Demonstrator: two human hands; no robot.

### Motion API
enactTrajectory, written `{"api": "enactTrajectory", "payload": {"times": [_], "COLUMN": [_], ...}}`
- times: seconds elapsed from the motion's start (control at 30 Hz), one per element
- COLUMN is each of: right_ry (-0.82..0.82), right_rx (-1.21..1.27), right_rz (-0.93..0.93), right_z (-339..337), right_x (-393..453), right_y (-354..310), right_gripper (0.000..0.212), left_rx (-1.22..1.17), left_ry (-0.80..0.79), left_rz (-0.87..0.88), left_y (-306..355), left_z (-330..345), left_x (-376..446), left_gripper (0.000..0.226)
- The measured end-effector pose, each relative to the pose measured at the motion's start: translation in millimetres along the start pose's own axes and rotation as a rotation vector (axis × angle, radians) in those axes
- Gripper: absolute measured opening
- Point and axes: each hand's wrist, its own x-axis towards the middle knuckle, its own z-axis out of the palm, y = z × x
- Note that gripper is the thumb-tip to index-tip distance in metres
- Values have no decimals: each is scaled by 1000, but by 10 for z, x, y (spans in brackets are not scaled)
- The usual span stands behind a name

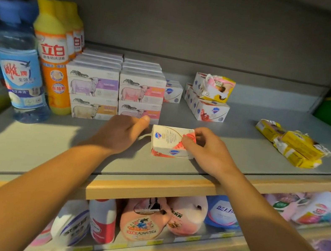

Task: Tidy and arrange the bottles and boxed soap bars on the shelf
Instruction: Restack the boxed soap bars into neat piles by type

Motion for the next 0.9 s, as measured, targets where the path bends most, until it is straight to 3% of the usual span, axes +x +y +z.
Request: {"api": "enactTrajectory", "payload": {"times": [0.1, 0.2, 0.3, 0.43, 0.6, 0.8, 0.9], "right_ry": [-57, -72, 52, 202, 140, -95, -59], "right_rx": [139, 333, 345, 366, 483, 513, 537], "right_rz": [-55, -141, -233, -266, -238, -269, -237], "right_z": [20, 84, 199, 343, 332, 305, 306], "right_x": [-89, -132, -103, -25, -2, -13, 11], "right_y": [-32, -75, -169, -235, -202, -177, -167], "right_gripper": [26, 35, 46, 50, 46, 74, 65], "left_rx": [-86, -248, -377, -309, -364, -549, -657], "left_ry": [28, 85, 105, 117, 186, 204, 181], "left_rz": [-14, -42, -12, 98, 42, -185, -239], "left_y": [-5, -20, 20, 58, 35, 20, 57], "left_z": [-4, -10, -61, -118, -80, -101, -106], "left_x": [-10, -19, -36, -33, 44, 79, 43], "left_gripper": [74, 60, 53, 25, 10, 22, 34]}}
